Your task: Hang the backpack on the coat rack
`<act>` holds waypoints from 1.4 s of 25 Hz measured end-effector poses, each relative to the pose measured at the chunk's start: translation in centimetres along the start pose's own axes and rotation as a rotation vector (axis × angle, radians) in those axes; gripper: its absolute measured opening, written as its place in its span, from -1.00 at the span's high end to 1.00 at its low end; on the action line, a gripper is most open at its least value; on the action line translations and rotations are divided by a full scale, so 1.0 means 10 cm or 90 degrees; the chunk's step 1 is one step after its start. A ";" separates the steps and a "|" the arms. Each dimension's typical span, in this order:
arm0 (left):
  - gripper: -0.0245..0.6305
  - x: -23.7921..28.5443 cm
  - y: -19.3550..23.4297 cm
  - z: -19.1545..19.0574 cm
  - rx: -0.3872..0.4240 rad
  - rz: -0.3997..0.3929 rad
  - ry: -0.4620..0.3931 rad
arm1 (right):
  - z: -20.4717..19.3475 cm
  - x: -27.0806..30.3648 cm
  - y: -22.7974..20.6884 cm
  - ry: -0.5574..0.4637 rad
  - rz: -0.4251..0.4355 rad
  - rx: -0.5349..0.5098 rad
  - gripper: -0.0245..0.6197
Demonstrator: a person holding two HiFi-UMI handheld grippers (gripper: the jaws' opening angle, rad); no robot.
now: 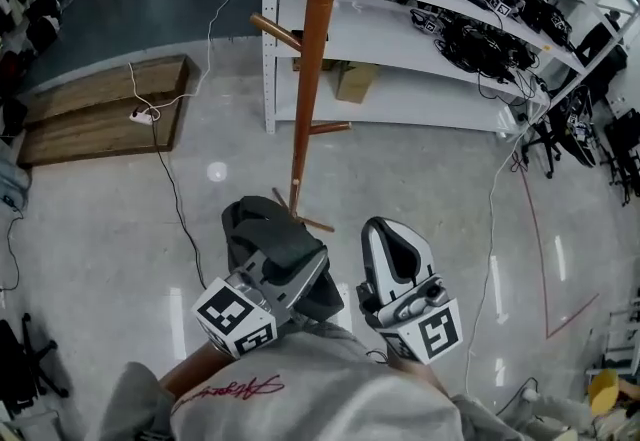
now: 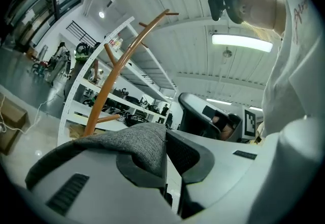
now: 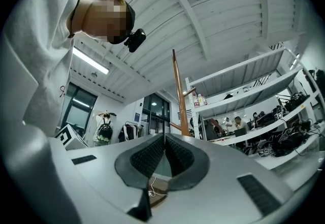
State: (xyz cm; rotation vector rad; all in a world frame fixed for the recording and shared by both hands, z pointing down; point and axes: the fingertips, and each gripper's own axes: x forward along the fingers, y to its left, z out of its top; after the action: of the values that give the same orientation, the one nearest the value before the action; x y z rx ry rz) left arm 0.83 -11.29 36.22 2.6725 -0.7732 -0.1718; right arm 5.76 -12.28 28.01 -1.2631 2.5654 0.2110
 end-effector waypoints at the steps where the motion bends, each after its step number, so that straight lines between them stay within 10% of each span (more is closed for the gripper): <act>1: 0.79 0.07 0.09 0.01 0.001 0.011 0.001 | -0.03 0.06 -0.03 0.001 0.003 0.004 0.86; 16: 0.79 1.02 0.98 0.19 -0.072 0.170 -0.003 | -0.31 0.41 -0.38 0.039 0.079 0.076 0.86; 35: 0.79 1.62 1.54 -0.35 -0.128 0.233 0.052 | -0.62 0.41 -0.70 0.073 0.076 0.114 0.86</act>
State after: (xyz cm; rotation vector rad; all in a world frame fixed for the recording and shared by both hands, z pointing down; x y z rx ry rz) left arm 7.58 -31.10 44.82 2.2904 -1.1361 -0.0441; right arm 7.78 -21.19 32.56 -1.0874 2.6896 -0.0680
